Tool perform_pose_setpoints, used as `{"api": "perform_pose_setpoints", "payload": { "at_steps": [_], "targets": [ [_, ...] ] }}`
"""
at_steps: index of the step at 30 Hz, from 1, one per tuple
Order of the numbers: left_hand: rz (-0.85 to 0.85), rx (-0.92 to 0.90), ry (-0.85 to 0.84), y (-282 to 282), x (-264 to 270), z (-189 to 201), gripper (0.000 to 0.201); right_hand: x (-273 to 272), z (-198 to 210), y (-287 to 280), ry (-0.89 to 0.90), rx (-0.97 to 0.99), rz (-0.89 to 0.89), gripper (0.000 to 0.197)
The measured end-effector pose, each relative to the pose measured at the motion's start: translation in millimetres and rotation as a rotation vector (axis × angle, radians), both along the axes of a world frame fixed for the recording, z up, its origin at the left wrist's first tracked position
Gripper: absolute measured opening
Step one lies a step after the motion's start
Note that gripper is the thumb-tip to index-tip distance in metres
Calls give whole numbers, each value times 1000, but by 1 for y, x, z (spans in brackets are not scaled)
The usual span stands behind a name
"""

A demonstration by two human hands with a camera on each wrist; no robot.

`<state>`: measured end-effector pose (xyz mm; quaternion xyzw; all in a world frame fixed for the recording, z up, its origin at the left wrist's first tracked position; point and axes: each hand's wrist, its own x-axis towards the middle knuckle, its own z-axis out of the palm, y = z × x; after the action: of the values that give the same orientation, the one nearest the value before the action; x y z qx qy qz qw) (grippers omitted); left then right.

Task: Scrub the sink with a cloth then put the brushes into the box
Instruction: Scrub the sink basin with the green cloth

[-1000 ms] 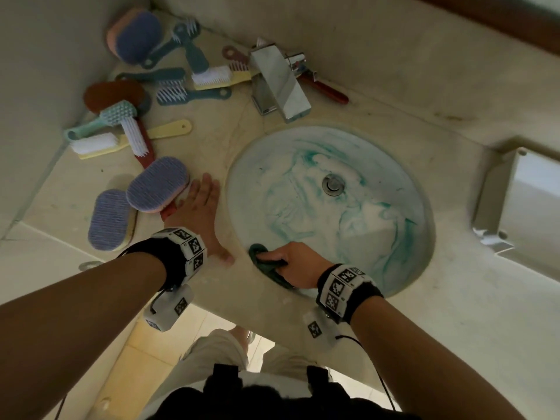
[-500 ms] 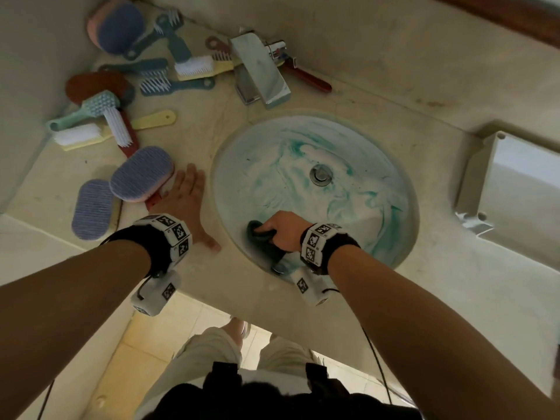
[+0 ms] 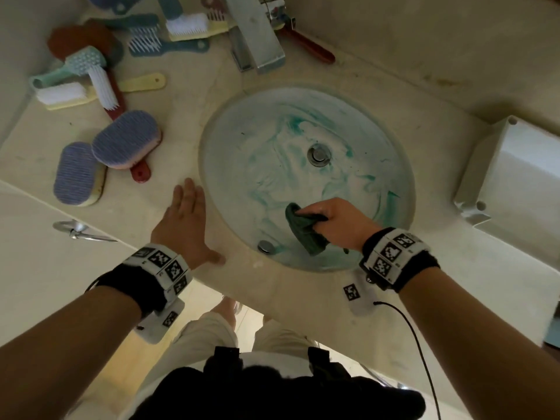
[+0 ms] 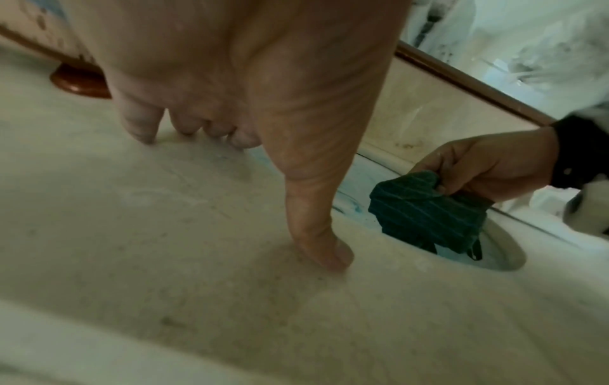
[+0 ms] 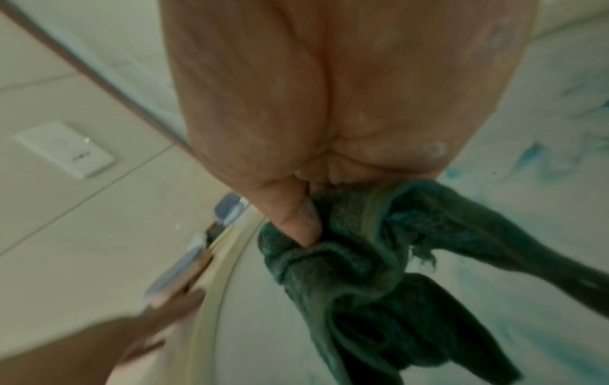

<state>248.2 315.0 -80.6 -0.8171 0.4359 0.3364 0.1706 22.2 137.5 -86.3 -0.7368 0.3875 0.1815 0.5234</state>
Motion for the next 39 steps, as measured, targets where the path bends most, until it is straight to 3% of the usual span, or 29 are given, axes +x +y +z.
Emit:
{"api": "perform_pose_setpoints", "payload": {
  "at_steps": [4,10,17,25,30,39],
  "targets": [
    [19,-29,6,0,-2,-3,151,8,-17,27,9,-34,283,55],
    [33,-48,15,2,0,-5,150,29,-34,47,32,-6,445,56],
    [21,-48,10,5,3,-6,150,37,-43,41,143,28,446,62],
    [29,-52,29,4,4,-7,150,24,-34,53,54,-26,463,53],
    [38,-53,30,3,5,-7,151,43,-37,52,69,-20,458,59],
    [37,-67,35,5,4,-9,153,33,-25,58,176,-106,596,49]
  ]
}}
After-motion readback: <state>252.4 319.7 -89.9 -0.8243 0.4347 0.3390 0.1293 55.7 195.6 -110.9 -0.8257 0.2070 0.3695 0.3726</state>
